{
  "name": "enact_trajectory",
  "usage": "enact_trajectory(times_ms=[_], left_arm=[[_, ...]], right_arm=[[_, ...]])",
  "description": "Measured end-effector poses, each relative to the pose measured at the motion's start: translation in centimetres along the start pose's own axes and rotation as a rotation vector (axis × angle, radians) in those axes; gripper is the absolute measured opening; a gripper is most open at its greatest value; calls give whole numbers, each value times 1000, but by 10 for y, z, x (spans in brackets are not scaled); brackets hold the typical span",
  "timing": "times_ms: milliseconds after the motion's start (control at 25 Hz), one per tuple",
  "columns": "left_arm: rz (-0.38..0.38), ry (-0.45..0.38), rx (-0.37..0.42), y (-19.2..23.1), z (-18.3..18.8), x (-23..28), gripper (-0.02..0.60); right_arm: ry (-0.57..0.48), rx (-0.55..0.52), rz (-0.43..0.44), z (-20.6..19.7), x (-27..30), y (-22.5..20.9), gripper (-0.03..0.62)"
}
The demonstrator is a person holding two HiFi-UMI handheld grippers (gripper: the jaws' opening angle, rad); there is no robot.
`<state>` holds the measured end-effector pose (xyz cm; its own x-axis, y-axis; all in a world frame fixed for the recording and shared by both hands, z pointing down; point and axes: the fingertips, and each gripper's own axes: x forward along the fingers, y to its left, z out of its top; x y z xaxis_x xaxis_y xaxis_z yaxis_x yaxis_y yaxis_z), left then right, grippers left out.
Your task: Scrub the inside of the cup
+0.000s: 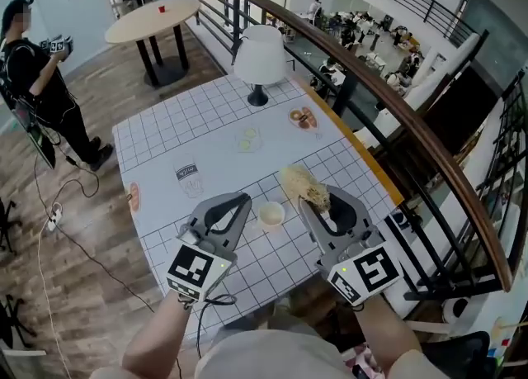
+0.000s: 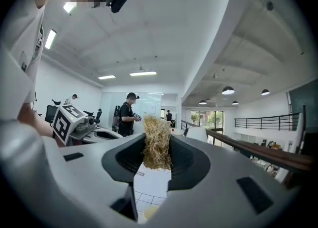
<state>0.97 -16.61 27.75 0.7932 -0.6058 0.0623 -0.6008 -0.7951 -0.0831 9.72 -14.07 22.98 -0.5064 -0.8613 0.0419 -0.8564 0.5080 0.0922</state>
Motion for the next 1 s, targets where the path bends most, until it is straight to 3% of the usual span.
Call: enact_trajectory(times_ms=[160,520,800,1000], left_arm=[[68,-127,14,0,71,-31,17],[85,-202,105,-13,146,-82,15],[178,-261,189,-23,159,-108,15],[183,-220,201,-30,136,-105,15]], right_arm=[[-96,-33,25,50,-18,17,117],[-240,-169,-16,128,-55,40,120],[-257,-178,-45,131,-75,45,121],[-218,-124,-50,110,-84,48,121]])
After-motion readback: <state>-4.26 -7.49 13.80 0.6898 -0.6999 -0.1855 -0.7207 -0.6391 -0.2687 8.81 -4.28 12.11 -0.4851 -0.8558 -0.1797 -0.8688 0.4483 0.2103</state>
